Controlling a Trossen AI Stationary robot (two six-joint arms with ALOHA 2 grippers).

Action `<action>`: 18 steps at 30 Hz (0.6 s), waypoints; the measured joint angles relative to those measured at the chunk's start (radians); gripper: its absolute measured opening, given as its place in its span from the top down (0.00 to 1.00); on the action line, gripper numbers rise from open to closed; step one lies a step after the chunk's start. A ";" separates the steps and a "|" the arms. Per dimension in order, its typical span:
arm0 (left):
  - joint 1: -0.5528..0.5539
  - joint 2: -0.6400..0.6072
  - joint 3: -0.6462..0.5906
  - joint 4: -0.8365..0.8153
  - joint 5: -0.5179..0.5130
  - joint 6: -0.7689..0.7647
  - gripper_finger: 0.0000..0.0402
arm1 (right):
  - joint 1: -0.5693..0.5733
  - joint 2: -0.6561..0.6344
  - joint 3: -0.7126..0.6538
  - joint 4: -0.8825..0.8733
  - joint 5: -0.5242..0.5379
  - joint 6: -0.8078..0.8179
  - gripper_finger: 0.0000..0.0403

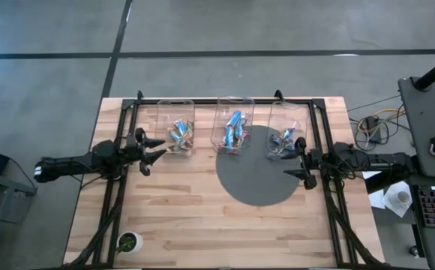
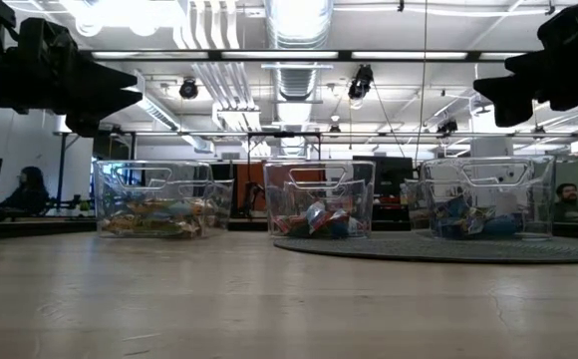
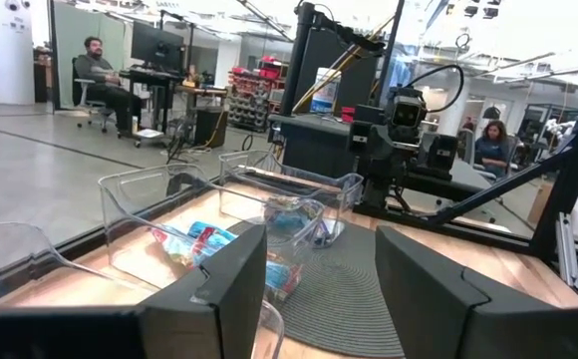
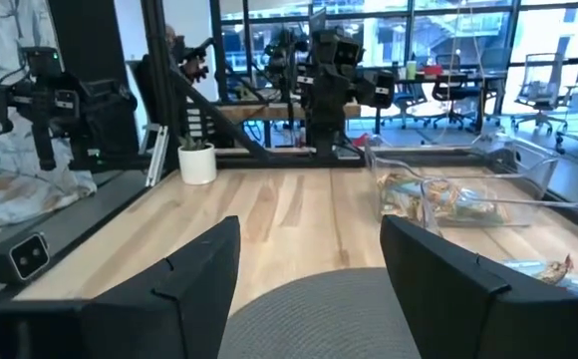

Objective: Pick and place Granola Bars by type
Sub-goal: Return to Home Position

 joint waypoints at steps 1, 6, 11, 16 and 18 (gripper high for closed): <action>0.000 0.000 0.000 0.000 0.000 0.000 0.57 | 0.000 0.000 0.000 0.000 0.000 0.005 0.42; 0.000 0.000 0.000 -0.002 0.000 0.000 0.57 | 0.000 -0.001 0.000 0.000 0.000 0.010 0.42; 0.000 0.000 0.000 -0.002 0.000 0.000 0.57 | 0.000 -0.001 0.000 -0.002 0.000 0.009 0.42; 0.000 0.000 0.000 -0.002 0.000 0.000 0.57 | 0.000 -0.001 0.000 -0.002 0.000 0.009 0.42; 0.000 0.000 0.000 -0.002 0.000 0.000 0.57 | 0.000 -0.001 0.000 -0.002 0.000 0.009 0.42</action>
